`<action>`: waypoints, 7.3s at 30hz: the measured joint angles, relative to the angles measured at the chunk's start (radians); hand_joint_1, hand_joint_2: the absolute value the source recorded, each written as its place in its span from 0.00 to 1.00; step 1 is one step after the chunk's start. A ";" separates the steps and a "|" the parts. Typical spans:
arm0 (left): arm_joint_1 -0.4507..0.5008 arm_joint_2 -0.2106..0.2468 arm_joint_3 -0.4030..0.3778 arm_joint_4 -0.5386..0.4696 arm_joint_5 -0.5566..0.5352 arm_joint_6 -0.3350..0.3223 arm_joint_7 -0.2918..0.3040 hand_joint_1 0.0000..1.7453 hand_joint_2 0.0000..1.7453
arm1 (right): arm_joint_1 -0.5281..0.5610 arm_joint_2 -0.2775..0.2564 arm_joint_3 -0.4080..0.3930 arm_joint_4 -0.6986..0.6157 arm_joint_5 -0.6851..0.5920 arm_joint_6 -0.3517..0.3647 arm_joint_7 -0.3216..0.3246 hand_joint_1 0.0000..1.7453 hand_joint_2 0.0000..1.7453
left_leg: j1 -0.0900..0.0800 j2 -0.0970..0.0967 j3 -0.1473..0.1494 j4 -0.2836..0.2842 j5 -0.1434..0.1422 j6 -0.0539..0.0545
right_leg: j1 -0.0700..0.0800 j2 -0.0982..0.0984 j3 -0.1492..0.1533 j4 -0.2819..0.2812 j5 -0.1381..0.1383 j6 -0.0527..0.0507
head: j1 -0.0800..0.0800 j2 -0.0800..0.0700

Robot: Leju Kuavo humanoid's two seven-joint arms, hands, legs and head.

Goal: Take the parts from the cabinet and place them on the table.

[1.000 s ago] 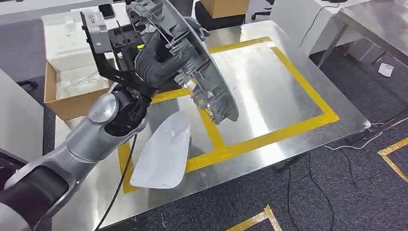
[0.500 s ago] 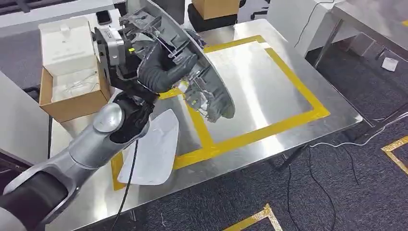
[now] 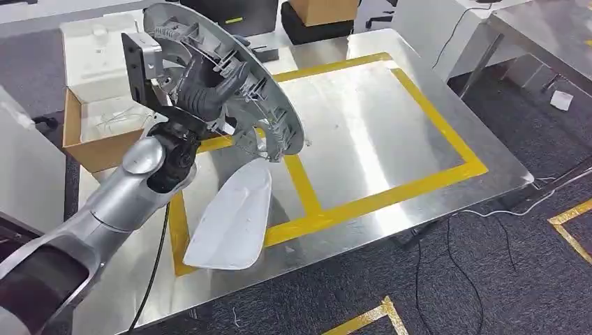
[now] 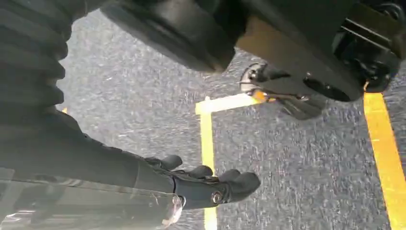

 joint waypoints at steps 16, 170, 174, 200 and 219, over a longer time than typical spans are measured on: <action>0.045 0.021 0.046 0.028 -0.018 -0.042 -0.011 1.00 1.00 | 0.004 -0.004 0.002 -0.001 0.014 0.005 0.008 0.00 1.00 | 0.000 -0.006 -0.112 0.226 -0.088 -0.039 | 0.012 0.001 0.155 -0.319 0.132 -0.061 | -0.004 0.000; -0.049 0.146 -0.010 -0.081 0.052 0.239 0.109 0.00 1.00 | 0.045 0.016 0.018 -0.001 0.064 0.019 0.033 0.00 0.00 | 0.004 -0.002 -0.046 0.124 -0.038 -0.049 | 0.006 0.017 0.162 -0.331 0.143 -0.052 | -0.003 0.000; -0.027 0.099 0.020 -0.172 0.141 0.119 0.042 0.00 1.00 | 0.038 0.014 0.017 -0.001 0.052 0.018 0.018 0.00 0.00 | 0.001 -0.006 0.018 0.006 -0.016 -0.030 | 0.006 0.015 0.146 -0.289 0.118 -0.029 | -0.003 0.000; 0.321 -0.012 -0.019 -0.424 -0.388 0.300 0.105 0.00 1.00 | 0.064 0.010 -0.056 0.000 -0.131 -0.109 -0.161 0.00 0.00 | -0.008 -0.005 -0.067 0.180 -0.072 -0.039 | 0.013 0.002 0.174 -0.322 0.121 -0.058 | -0.004 0.000; 0.557 -0.096 -0.047 -0.485 -0.629 0.344 0.052 0.00 0.00 | 0.069 -0.071 -0.280 0.001 -0.309 -0.114 -0.356 0.00 0.00 | -0.011 -0.007 0.026 -0.007 -0.012 -0.004 | 0.007 0.002 0.180 -0.303 0.094 -0.021 | 0.001 0.000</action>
